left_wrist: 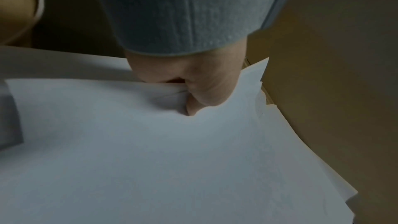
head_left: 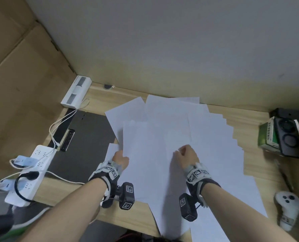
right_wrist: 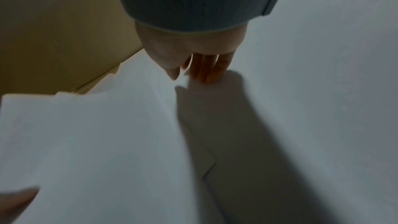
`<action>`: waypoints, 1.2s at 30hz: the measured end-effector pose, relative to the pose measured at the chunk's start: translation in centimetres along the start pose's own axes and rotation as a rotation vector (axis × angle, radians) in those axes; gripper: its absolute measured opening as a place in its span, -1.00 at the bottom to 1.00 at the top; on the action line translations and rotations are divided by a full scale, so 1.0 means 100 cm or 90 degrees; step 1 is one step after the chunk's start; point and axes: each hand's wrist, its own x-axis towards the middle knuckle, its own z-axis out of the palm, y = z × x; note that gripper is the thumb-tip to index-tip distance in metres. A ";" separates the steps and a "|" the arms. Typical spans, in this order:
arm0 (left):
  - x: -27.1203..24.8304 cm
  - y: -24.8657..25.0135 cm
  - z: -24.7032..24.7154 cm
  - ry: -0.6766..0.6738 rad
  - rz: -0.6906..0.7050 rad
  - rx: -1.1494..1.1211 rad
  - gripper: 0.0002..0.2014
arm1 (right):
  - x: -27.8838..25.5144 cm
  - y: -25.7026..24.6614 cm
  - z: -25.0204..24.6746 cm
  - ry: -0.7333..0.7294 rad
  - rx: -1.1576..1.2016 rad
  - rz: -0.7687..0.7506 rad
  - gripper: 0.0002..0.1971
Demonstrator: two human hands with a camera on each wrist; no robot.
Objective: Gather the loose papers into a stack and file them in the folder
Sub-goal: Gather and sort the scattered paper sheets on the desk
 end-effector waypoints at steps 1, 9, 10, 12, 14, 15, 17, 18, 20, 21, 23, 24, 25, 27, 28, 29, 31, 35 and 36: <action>0.004 -0.002 -0.002 0.008 -0.005 0.002 -0.87 | 0.007 0.003 -0.005 0.042 -0.006 0.003 -0.70; 0.022 -0.004 0.004 0.038 -0.032 0.089 -0.69 | 0.030 0.024 -0.019 0.067 -0.065 0.031 -0.47; 0.021 0.000 0.004 0.039 -0.027 0.104 -0.69 | 0.030 0.026 -0.020 0.051 -0.052 0.025 -0.48; 0.017 0.009 0.004 0.047 -0.018 0.118 -0.69 | 0.030 0.032 -0.023 0.025 -0.025 0.015 -0.50; 0.011 0.018 0.004 0.078 -0.003 0.121 -0.70 | 0.022 0.037 -0.031 0.025 0.002 0.010 -0.54; 0.011 0.022 0.003 0.099 0.007 0.121 -0.71 | 0.020 0.040 -0.034 0.031 0.011 0.006 -0.56; 0.009 0.025 0.004 0.103 0.045 0.130 -0.71 | 0.013 0.050 -0.040 0.050 0.025 0.015 -0.59; 0.008 0.026 0.005 0.094 0.067 0.135 -0.71 | 0.006 0.057 -0.043 0.062 0.023 0.024 -0.57; 0.006 0.030 0.007 0.088 0.104 0.141 -0.71 | -0.007 0.074 -0.046 0.078 0.004 0.041 -0.50; 0.004 0.031 0.009 0.086 0.116 0.141 -0.71 | -0.014 0.084 -0.047 0.088 0.000 0.053 -0.47; -0.002 0.032 0.015 0.079 0.123 0.147 -0.71 | -0.032 0.102 -0.049 0.108 0.001 0.089 -0.48; -0.005 0.031 0.019 0.074 0.132 0.159 -0.71 | -0.042 0.112 -0.049 0.115 0.003 0.109 -0.49; -0.010 0.031 0.023 0.066 0.140 0.173 -0.71 | -0.051 0.122 -0.049 0.123 0.005 0.125 -0.50; -0.019 0.030 0.033 0.037 0.158 0.190 -0.71 | -0.072 0.139 -0.049 0.136 0.020 0.158 -0.53; -0.022 0.030 0.036 0.027 0.167 0.198 -0.71 | -0.080 0.145 -0.049 0.145 0.021 0.168 -0.53; -0.025 0.030 0.041 0.016 0.177 0.208 -0.71 | -0.087 0.152 -0.048 0.154 0.020 0.180 -0.53; -0.031 0.029 0.053 -0.006 0.198 0.242 -0.71 | -0.107 0.165 -0.047 0.179 0.029 0.222 -0.51; -0.045 0.026 0.074 -0.050 0.235 0.297 -0.70 | -0.138 0.185 -0.040 0.202 0.028 0.276 -0.41; -0.049 0.025 0.082 -0.057 0.240 0.308 -0.70 | -0.145 0.190 -0.039 0.205 0.015 0.272 -0.38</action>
